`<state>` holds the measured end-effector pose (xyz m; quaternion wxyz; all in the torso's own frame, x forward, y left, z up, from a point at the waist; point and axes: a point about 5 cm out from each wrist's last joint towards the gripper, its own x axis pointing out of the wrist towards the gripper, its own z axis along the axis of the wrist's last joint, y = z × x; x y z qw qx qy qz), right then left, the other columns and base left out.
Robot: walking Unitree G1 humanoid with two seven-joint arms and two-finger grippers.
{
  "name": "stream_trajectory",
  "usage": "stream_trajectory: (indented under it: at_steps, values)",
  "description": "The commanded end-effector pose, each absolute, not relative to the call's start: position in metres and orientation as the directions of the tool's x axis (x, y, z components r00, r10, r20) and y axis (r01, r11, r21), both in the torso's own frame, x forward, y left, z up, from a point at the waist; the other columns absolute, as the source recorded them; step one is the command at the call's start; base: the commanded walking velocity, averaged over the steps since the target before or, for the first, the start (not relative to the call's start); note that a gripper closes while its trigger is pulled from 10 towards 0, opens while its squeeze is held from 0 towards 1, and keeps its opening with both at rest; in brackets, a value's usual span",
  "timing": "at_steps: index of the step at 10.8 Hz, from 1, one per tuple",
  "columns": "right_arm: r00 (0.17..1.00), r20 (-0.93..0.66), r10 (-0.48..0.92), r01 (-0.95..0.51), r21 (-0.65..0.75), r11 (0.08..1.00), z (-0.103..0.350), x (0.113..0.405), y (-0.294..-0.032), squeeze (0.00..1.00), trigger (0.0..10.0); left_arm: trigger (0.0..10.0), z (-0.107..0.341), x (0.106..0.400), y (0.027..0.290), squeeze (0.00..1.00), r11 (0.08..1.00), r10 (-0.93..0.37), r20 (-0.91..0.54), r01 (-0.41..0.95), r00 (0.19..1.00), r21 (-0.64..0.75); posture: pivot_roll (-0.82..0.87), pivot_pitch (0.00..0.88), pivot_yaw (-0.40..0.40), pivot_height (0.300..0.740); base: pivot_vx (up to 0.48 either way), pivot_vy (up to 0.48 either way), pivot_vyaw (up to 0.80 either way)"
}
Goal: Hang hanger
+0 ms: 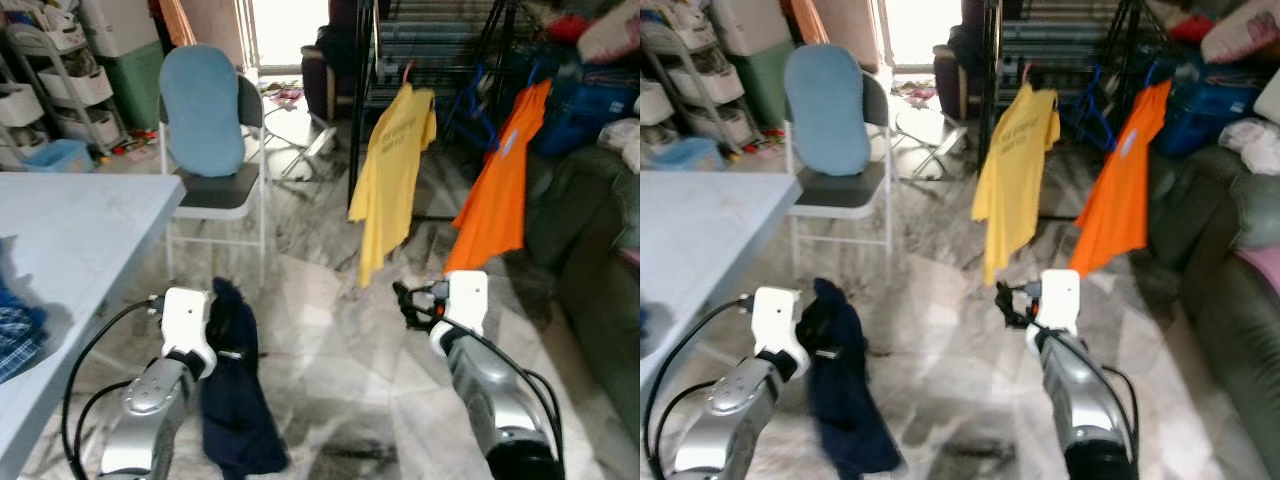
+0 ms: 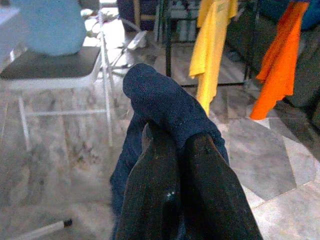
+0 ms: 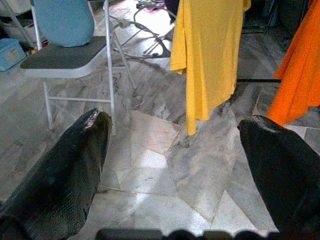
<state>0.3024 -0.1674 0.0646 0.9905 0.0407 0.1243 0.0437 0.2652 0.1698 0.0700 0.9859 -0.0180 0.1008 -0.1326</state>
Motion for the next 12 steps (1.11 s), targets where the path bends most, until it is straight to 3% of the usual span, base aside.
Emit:
stream_trajectory:
  at_steps: [1, 6, 8, 9, 10, 12]
  values:
    - [0.970, -0.227, 0.088, -0.071, 0.082, 0.994, 0.069, 0.304, -0.171, 0.00, 10.0, 10.0, 0.086, 0.270, 0.166, 0.00, 0.953, -0.301, -0.127, 0.301, 0.945, -0.019, -0.12, 0.000, 0.053, 0.740, 0.000, 0.000, 0.00]
    - [0.970, -0.227, 0.086, -0.069, 0.082, 0.994, 0.068, 0.304, -0.170, 0.00, 10.0, 10.0, 0.114, 0.285, 0.164, 0.00, 0.865, -0.478, -0.072, 0.484, 0.875, 0.133, -0.12, 0.000, 0.070, 0.740, 0.000, 0.000, 0.00]
    - [0.964, -0.224, 0.147, -0.135, 0.065, 0.989, 0.071, 0.305, -0.169, 0.00, 10.0, 10.0, 0.125, 0.287, 0.155, 0.00, 0.705, -0.612, -0.093, 0.596, 0.785, 0.384, -0.11, 0.000, 0.072, 0.740, 0.000, 0.000, 0.00]
    - [0.963, -0.210, 0.171, -0.163, 0.056, 0.985, 0.076, 0.307, -0.172, 0.00, 10.0, 10.0, 0.128, 0.291, 0.157, 0.00, 0.579, -0.639, -0.142, 0.594, 0.756, 0.558, -0.11, 0.000, 0.075, 0.740, 0.000, 0.000, 0.00]
    - [0.965, -0.192, 0.181, -0.177, 0.035, 0.984, 0.086, 0.314, -0.181, 0.00, 10.0, 10.0, 0.132, 0.298, 0.164, 0.00, 0.344, -0.659, -0.241, 0.570, 0.713, 0.747, -0.11, 0.000, 0.080, 0.740, 0.000, 0.000, 0.00]
    - [0.969, -0.165, 0.186, -0.184, 0.029, 0.982, 0.097, 0.323, -0.187, 0.00, 10.0, 10.0, 0.145, 0.314, 0.173, 0.00, 0.145, -0.636, -0.267, 0.452, 0.724, 0.880, -0.11, 0.000, 0.094, 0.740, 0.000, 0.000, 0.00]
